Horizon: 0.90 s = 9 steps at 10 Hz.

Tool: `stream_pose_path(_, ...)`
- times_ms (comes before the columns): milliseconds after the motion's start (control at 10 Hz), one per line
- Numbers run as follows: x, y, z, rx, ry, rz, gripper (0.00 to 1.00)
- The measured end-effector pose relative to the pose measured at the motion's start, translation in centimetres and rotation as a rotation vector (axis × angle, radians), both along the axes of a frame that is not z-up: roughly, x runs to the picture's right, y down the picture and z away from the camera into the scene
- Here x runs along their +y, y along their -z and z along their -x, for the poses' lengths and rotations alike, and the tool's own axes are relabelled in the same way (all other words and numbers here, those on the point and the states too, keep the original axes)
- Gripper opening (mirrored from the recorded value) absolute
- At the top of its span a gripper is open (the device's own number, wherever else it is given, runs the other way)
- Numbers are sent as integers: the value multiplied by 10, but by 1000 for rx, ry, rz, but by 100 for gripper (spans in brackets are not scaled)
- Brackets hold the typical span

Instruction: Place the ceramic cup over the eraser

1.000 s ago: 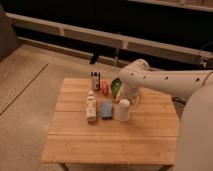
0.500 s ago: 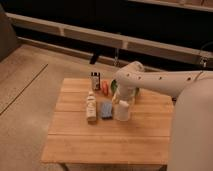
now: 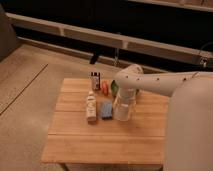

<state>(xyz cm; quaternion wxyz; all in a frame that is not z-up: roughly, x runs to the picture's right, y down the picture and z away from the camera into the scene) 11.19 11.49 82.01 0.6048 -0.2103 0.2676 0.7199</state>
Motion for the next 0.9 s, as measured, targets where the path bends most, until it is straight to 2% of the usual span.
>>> stream_pose_path(500, -20, -10, -19, 23, 56, -17, 65)
stream_pose_path(700, -15, -15, -16, 11, 58, -5, 64)
stream_pose_path(800, -13, -16, -14, 3, 61, -2, 60)
stream_pose_path(900, -12, -17, -12, -10, 73, -6, 47)
